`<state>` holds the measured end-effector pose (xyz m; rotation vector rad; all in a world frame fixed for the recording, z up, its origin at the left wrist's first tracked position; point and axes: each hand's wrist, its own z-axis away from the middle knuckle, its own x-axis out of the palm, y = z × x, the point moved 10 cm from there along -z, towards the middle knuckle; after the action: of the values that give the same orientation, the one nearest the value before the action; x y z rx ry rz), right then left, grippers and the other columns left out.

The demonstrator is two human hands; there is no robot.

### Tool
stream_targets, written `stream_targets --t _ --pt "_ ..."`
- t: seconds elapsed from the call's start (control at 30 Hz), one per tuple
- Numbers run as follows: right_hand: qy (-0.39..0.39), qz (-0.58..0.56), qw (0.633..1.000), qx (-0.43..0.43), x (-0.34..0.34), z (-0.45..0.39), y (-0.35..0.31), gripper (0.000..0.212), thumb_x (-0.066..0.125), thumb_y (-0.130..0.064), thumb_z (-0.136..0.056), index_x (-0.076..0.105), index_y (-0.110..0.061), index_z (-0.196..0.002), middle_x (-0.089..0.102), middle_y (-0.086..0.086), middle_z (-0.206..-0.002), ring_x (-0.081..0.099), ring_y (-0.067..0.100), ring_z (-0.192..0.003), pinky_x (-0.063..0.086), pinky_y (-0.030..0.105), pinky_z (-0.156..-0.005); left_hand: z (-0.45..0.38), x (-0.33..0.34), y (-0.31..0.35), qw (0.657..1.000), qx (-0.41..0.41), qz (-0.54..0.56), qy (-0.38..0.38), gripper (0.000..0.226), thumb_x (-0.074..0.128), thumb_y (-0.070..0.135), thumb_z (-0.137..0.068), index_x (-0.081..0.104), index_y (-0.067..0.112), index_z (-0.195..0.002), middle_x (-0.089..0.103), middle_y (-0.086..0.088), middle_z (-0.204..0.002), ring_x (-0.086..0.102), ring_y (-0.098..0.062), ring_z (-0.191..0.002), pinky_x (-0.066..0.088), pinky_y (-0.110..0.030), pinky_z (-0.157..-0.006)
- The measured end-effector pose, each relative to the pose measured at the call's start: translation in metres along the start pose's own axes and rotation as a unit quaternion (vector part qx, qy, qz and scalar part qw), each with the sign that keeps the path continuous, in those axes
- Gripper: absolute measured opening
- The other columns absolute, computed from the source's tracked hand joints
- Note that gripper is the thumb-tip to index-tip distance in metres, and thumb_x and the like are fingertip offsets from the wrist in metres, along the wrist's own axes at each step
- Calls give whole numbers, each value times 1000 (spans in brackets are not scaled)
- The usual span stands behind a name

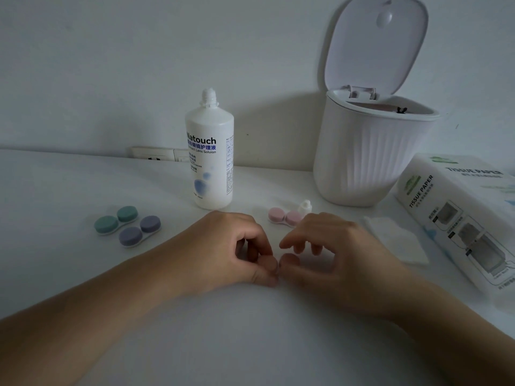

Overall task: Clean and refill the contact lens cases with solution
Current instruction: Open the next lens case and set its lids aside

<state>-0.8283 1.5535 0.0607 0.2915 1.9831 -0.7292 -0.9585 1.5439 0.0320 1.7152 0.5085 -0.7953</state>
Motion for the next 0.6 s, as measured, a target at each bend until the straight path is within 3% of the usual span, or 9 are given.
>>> stream_targets --t 0.1,0.23,0.37,0.47,0.53,0.6 --pt "-11 7 1000 7 4 -2 -1 11 72 -35 -84 75 -29 -93 62 -17 -78 56 -5 -81 42 16 -72 0 1 1 1000 2 -2 0 28 85 52 -62 74 38 -83 64 21 -84 55 -1 -66 40 -11 -59" --pt "-38 -24 999 -16 5 2 -6 29 70 -30 -83 72 -29 -112 63 -21 -94 44 -26 -101 32 3 -91 -1 0 1 1000 7 -4 9 27 78 55 -65 74 38 -85 65 19 -85 58 -2 -66 41 -13 -59" --pt "-7 -4 1000 -21 5 0 -4 21 73 -34 -85 75 -26 -104 60 -18 -90 35 -35 -100 37 7 -81 0 1 1 1000 1 -8 -1 26 87 49 -65 74 38 -84 64 19 -86 57 -2 -68 40 -11 -60" --pt "-33 6 999 -24 8 0 -5 26 67 -24 -83 73 -26 -108 65 -13 -92 47 -19 -118 48 23 -95 0 1 0 1000 -2 -1 1 26 88 48 -65 74 38 -84 64 19 -85 58 -3 -68 41 -13 -60" --pt "-56 15 997 -43 11 2 -9 39 62 -30 -80 67 -30 -119 65 -17 -100 47 -8 -128 44 27 -105 -1 0 0 1000 1 0 3 25 87 48 -66 75 38 -85 64 18 -85 59 -4 -69 42 -14 -60" --pt "-44 22 998 -43 10 2 -9 38 62 -42 -83 68 -29 -118 65 -17 -107 42 -7 -135 45 29 -105 -1 1 1 1000 3 -2 1 26 85 50 -65 75 38 -85 64 18 -86 58 -4 -69 42 -14 -61"
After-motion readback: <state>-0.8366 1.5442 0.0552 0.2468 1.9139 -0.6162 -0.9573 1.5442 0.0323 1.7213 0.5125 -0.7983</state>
